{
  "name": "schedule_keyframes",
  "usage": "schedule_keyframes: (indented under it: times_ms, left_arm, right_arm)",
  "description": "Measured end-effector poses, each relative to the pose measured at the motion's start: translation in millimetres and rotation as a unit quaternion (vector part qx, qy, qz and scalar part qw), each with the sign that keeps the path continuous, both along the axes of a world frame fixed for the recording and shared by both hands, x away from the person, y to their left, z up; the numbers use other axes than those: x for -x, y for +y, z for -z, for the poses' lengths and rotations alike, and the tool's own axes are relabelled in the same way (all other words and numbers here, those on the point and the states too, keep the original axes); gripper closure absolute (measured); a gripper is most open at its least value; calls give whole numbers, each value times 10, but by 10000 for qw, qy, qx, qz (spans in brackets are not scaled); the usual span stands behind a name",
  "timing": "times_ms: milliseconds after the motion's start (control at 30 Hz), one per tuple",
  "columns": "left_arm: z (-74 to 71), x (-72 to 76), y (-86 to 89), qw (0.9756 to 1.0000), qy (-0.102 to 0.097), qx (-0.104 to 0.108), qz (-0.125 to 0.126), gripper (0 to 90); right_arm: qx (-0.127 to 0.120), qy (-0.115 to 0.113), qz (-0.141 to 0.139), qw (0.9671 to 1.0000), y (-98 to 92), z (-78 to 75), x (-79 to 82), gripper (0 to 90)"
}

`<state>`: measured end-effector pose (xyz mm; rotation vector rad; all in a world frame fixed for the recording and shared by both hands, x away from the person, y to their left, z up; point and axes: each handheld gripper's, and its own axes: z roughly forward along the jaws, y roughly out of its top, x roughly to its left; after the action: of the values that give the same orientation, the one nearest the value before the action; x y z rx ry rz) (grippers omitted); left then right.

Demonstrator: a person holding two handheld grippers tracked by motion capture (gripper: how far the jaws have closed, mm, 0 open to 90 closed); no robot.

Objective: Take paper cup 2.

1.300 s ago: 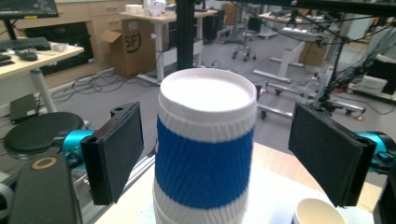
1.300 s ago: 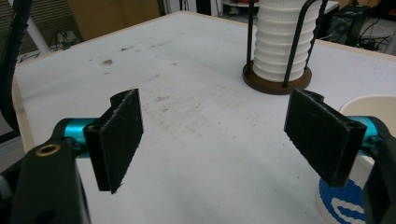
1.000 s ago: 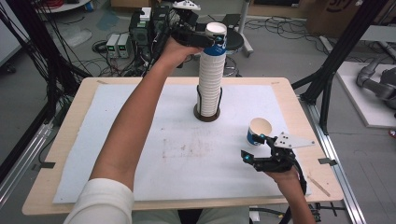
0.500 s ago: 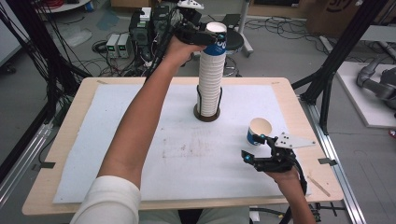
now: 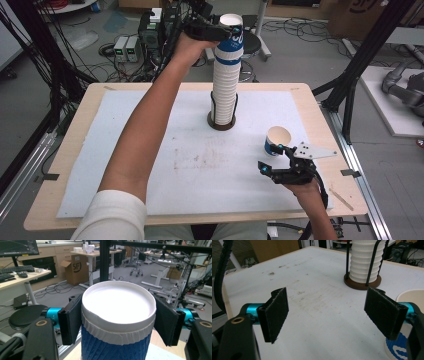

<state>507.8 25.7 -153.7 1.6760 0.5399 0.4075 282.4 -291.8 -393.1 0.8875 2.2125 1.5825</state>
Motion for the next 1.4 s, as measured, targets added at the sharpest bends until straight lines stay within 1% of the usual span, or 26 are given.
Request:
schedule_keyframes:
  times_ms: [100, 167, 267, 333, 400, 467, 633, 700, 800, 867, 967, 1100, 1200, 1267, 1300, 1333, 1400]
  left_arm:
    - [-41, 24, 11, 10000, -58, 17, 9, 302]
    - [-71, 35, 21, 10000, -80, 41, 14, 302]
    - [-122, 57, 49, 9998, -104, 171, -6, 302]
    - [-153, 80, 65, 9997, -134, 188, -24, 302]
    - [-192, 100, 93, 9996, -173, 207, -27, 303]
    - [-235, 124, 120, 9994, -192, 300, -50, 303]
    - [-360, 196, 209, 9987, -312, 411, -34, 303]
    - [-397, 217, 260, 9985, -346, 416, -57, 303]
    - [-442, 249, 349, 9980, -376, 499, -76, 304]
    - [-463, 275, 407, 9980, -391, 495, -76, 304]
    - [-480, 316, 497, 9981, -432, 442, -71, 304]
    - [-490, 385, 646, 9977, -445, 508, -78, 304]
    - [-466, 435, 744, 9978, -447, 472, -97, 304]
    - [-445, 472, 808, 9977, -447, 495, -97, 304]
    - [-433, 489, 842, 9978, -453, 471, -109, 304]
    - [-418, 505, 874, 9978, -446, 470, -103, 304]
    - [-376, 541, 936, 9980, -429, 449, -110, 304]
  right_arm:
    - [2, -24, -15, 10000, 6, 4, -5, 200]
    - [-9, 18, -17, 10000, 8, 7, -5, 200]
    - [-10, 20, -13, 10000, 6, 8, -4, 200]
    - [-7, -24, -14, 10000, 5, 2, -4, 200]
    - [-18, -9, -21, 10000, 8, -3, -1, 200]
    - [-20, -1, -26, 10000, 15, -2, 0, 200]
    - [-30, -24, -36, 10000, 12, -1, -3, 200]
    - [-38, -30, -32, 10000, 10, 1, -6, 200]
    - [-42, 4, -37, 10000, 19, 2, -5, 201]
    - [-32, -5, -50, 10000, 28, 2, -4, 200]
    - [-24, -5, -63, 10000, 38, 1, -3, 200]
    - [-34, 29, -91, 9999, 61, 7, -4, 200]
    - [-15, 20, -122, 9999, 82, 13, -7, 200]
    - [1, 24, -145, 9999, 94, 12, -5, 200]
    - [-5, 54, -141, 9999, 102, 11, 0, 200]
    - [-3, 19, -153, 9999, 108, 13, -4, 200]
    - [6, 37, -165, 9999, 121, 10, 2, 200]
